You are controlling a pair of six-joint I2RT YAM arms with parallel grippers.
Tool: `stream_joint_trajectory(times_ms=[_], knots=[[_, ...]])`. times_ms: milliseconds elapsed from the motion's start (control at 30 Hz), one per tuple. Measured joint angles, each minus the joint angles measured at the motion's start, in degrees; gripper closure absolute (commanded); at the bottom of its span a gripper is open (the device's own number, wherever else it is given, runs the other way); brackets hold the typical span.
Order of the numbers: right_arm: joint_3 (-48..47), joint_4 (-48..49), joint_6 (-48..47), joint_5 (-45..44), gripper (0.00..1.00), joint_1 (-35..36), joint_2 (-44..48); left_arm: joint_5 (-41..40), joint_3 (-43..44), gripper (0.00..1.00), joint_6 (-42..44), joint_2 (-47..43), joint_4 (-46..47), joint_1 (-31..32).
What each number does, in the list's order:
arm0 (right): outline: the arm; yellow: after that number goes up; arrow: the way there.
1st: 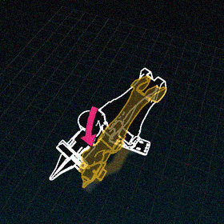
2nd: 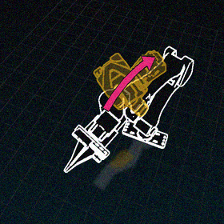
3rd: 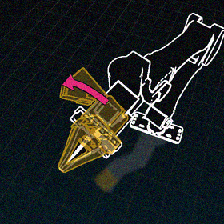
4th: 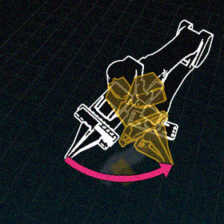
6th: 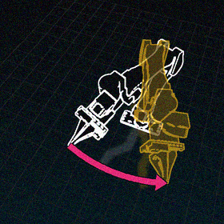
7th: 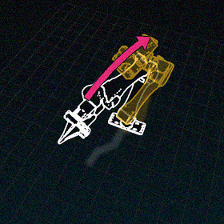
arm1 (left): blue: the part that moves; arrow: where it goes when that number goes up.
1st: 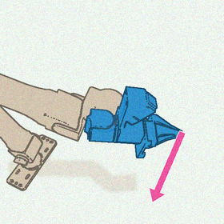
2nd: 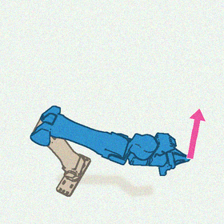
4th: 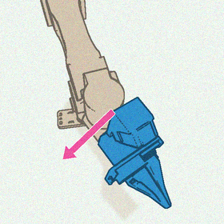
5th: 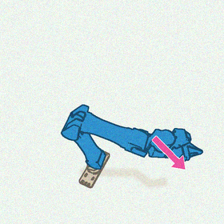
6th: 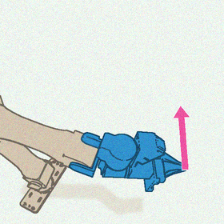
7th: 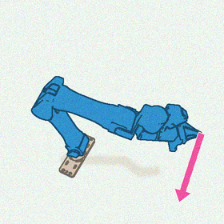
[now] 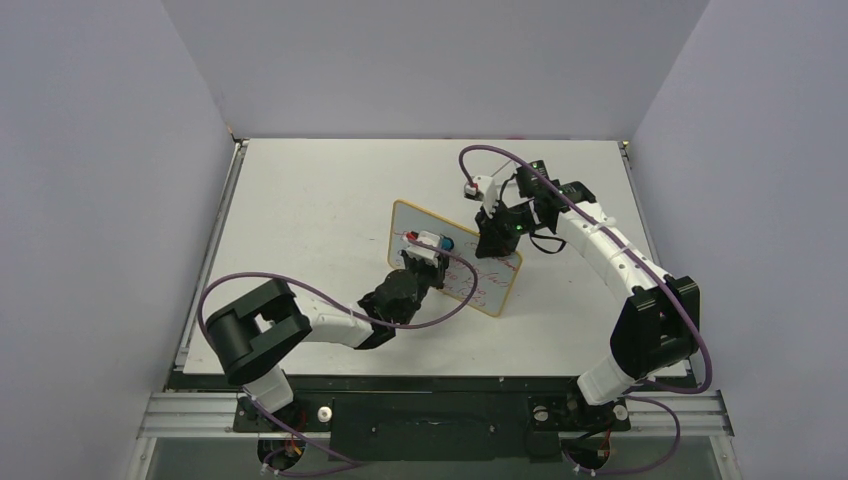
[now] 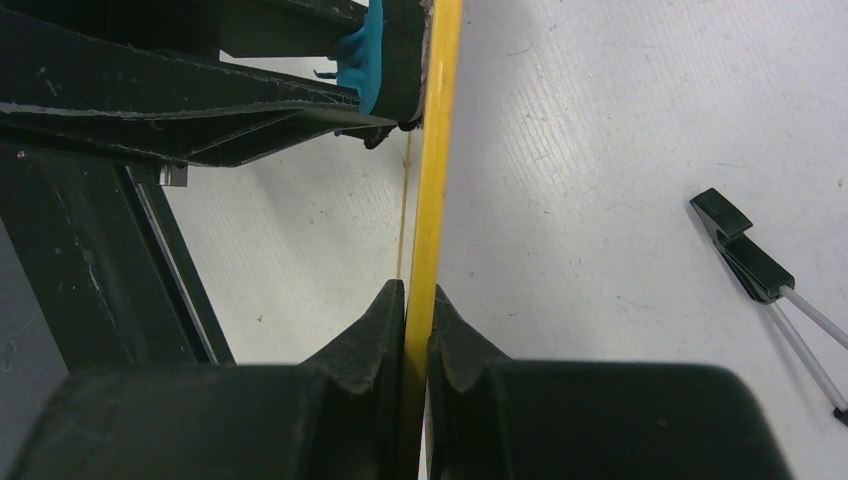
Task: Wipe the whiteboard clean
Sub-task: Erase the whiteboard at the center of the board.
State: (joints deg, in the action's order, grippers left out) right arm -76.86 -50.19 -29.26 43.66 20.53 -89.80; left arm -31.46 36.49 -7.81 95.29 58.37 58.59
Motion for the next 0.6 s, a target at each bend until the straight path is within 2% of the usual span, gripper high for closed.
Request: stream_joint_trajectory(times_ms=[300,600], knots=[[-0.07,-0.26,-0.24,0.42,1.0,0.09,0.0,0.22,0.63,1.0,2.1,-2.99,-4.85,0.02],[-0.13,0.15,-0.42,0.2,1.0,0.17,-0.02,5.25,0.44,1.0,0.87,-4.83,-6.32,-3.89]])
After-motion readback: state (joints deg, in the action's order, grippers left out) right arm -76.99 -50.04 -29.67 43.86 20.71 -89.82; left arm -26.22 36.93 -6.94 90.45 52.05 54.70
